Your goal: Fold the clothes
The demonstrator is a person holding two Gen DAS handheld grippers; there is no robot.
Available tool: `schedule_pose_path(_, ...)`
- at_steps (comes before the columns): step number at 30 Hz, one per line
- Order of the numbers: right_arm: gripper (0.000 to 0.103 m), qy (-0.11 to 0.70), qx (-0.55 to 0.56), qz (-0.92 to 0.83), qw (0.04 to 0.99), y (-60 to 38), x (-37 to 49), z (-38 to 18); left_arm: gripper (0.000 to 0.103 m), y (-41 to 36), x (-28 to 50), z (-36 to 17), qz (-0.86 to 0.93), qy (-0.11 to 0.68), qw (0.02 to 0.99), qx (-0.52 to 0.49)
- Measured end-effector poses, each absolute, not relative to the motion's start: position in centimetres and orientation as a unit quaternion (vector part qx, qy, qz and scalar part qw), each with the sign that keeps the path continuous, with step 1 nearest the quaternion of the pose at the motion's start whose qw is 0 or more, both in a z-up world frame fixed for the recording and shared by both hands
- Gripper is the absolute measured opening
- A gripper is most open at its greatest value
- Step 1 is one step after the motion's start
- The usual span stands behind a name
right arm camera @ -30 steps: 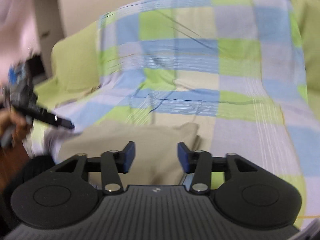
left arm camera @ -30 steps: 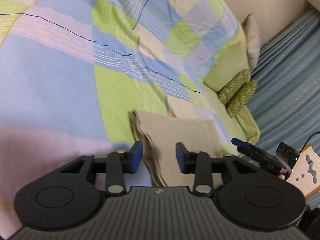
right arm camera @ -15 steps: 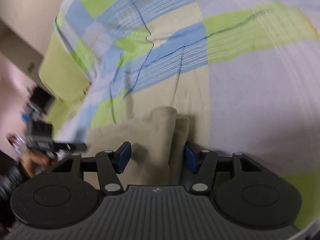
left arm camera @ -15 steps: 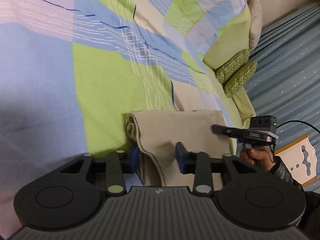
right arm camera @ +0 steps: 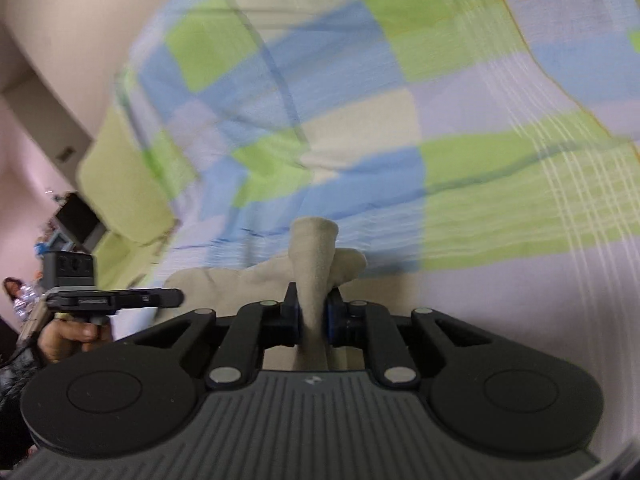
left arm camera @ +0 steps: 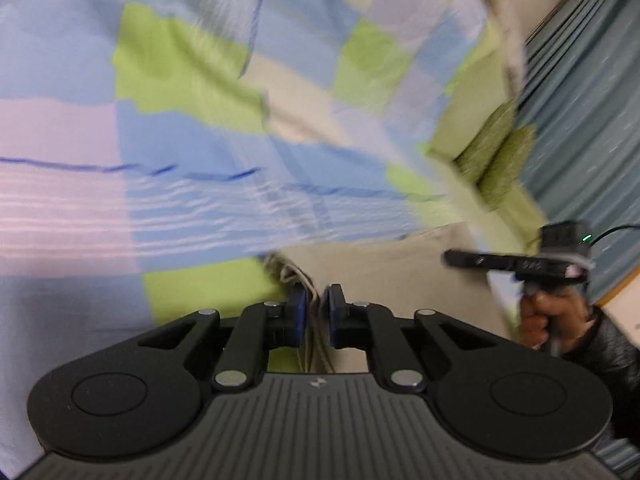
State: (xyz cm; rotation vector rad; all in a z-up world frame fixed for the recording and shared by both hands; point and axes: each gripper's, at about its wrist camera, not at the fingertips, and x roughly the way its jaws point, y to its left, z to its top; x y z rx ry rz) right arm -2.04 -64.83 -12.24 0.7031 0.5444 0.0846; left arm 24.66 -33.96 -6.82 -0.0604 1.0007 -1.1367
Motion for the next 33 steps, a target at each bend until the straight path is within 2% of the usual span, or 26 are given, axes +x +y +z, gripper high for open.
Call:
schedule_pose_path(3, 0.032, 0.249, 0.293, -0.009, 0.923, -64.3, -3.3, -12.2, 0.029, -33.1, 23.0, -5.8, -0.492, 0.424, 0.76, 0.012)
schedule_pose_path(7, 0.033, 0.193, 0.169, -0.065, 0.964, -60.7, -6.8, -8.8, 0.029, -32.7, 18.8, -2.7, -0.494, 0.346, 0.795, 0.072)
schedule_pose_path(9, 0.033, 0.171, 0.15, -0.021, 0.974, -57.7, -7.9, -7.4, 0.03, -33.7, 16.7, -2.1, -0.527, 0.329, 0.78, 0.078)
schedule_pose_path(13, 0.031, 0.199, 0.11, 0.065, 0.972, -52.9, -6.6, -7.9, 0.031, -37.6, 13.2, -4.2, -0.563, 0.338, 0.743, 0.127)
schedule_pose_path(15, 0.031, 0.232, 0.113, 0.078, 0.963, -52.3, -5.6, -9.3, 0.031, -38.0, 12.0, -5.9, -0.542, 0.345, 0.746, 0.176)
schedule_pose_path(21, 0.031, 0.263, 0.064, 0.039, 0.962, -51.7, -10.1, -10.4, 0.032, -33.4, 10.0, -6.3, -0.507, 0.351, 0.768, 0.17)
schedule_pose_path(26, 0.032, 0.239, 0.113, -0.006, 0.964, -52.3, -14.4, -10.2, 0.03, -32.2, 7.6, -4.6, -0.487, 0.334, 0.793, 0.152)
schedule_pose_path(28, 0.033, 0.213, 0.108, -0.02, 0.971, -51.4, -15.2, -9.0, 0.038, -32.8, 6.1, -3.7, -0.502, 0.312, 0.793, 0.151)
schedule_pose_path(31, 0.04, 0.193, 0.105, -0.012, 0.976, -50.3, -14.3, -8.2, 0.039, -34.7, 5.2, -4.8, -0.502, 0.32, 0.781, 0.187)
schedule_pose_path(33, 0.041, 0.206, 0.102, -0.007, 0.973, -49.7, -13.0, -8.8, 0.039, -35.3, 5.0, -5.6, -0.492, 0.33, 0.781, 0.2)
